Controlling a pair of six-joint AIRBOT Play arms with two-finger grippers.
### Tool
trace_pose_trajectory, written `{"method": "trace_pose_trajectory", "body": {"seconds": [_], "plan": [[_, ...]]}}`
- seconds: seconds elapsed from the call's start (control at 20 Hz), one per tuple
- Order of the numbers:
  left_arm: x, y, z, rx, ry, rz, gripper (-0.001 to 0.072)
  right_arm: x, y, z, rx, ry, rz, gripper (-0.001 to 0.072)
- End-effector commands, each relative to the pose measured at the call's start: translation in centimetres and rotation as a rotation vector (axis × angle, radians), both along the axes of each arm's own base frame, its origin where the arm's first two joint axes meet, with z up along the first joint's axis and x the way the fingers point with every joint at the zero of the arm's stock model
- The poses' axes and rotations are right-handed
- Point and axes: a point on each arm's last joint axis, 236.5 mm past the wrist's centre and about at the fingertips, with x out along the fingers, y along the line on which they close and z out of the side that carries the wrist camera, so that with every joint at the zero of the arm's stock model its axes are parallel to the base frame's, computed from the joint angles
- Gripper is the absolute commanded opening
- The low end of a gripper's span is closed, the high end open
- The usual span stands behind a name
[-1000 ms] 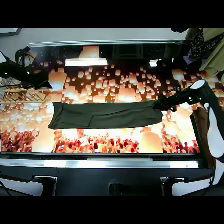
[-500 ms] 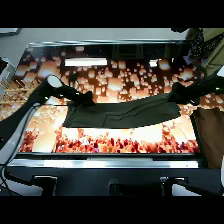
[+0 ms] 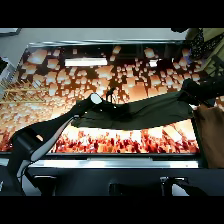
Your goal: Fold the clothes and pants, and hang the long-sleeved shirts on hangers.
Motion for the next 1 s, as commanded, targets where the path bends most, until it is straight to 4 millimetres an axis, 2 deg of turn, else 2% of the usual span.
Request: {"method": "trace_pose_trajectory", "body": {"seconds": [0.0, 0.2, 0.4, 0.55, 0.65, 0.75, 0.85, 0.95], "plan": [[-1.0, -3.7, -1.1, -0.029, 0.042, -0.007, 0.0012, 0.3, 0.6, 0.7, 0.034, -0.022, -0.023, 0.003], [-1.8, -6.0, -2.1, -0.042, 0.077, -0.011, 0.0012, 1.6, 1.2, 1.4, 0.069, -0.076, -0.036, 0.003], [-1.9, -8.2, -1.1, -0.095, 0.075, -0.008, 0.0012, 2.2, 1.5, 1.8, 0.086, -0.106, -0.045, 0.003], [-1.8, -7.5, -0.5, -0.095, 0.086, -0.029, 0.0011, 2.3, 1.4, 1.8, 0.084, -0.108, -0.045, 0.003], [-1.2, -5.1, 0.1, -0.055, 0.068, -0.071, 0.001, 2.3, 1.4, 1.9, 0.081, -0.112, -0.035, 0.003], [0.4, -1.0, 1.4, 0.03, 0.005, -0.116, 0.001, 2.3, 2.0, 2.1, 0.104, -0.117, -0.026, 0.003], [2.7, 4.5, 4.0, 0.12, -0.067, -0.129, 0.0009, 2.5, 3.9, 3.1, 0.181, -0.137, 0.003, 0.003], [5.0, 11.2, 7.5, 0.217, -0.138, -0.106, 0.001, 2.6, 6.6, 3.6, 0.22, -0.154, 0.048, 0.0029]]}}
